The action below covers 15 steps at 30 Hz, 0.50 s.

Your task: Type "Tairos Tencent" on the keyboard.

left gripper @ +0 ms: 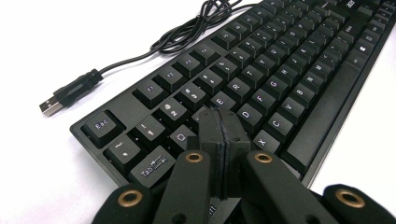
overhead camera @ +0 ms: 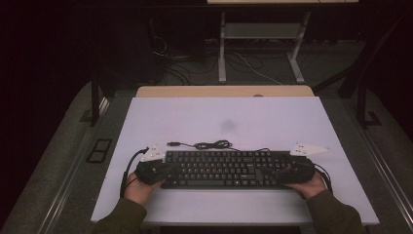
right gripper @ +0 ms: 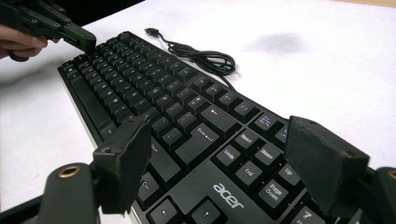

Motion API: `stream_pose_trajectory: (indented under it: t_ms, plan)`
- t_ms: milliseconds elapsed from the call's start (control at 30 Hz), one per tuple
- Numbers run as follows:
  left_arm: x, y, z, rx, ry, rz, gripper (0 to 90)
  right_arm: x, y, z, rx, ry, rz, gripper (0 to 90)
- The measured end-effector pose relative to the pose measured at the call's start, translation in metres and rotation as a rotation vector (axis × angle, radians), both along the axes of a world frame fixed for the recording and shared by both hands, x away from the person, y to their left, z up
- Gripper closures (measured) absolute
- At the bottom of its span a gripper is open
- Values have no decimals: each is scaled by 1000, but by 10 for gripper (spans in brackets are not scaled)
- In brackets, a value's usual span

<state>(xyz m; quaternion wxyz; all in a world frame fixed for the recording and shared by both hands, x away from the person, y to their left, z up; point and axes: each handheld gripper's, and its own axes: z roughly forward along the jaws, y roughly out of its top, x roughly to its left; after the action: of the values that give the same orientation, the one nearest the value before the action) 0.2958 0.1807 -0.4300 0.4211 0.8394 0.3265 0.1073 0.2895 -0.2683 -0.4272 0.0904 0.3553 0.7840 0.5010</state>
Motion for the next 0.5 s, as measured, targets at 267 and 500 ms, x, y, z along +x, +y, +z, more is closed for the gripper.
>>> stream_pose_trajectory:
  t_ms: [267, 500]
  plan:
    - [1, -1, -2, 11, 10, -6, 886, 0, 0, 0, -1, -1, 1, 226]
    - [2, -3, -5, 12, 21, -5, 886, 0, 0, 0, -2, -3, 2, 227]
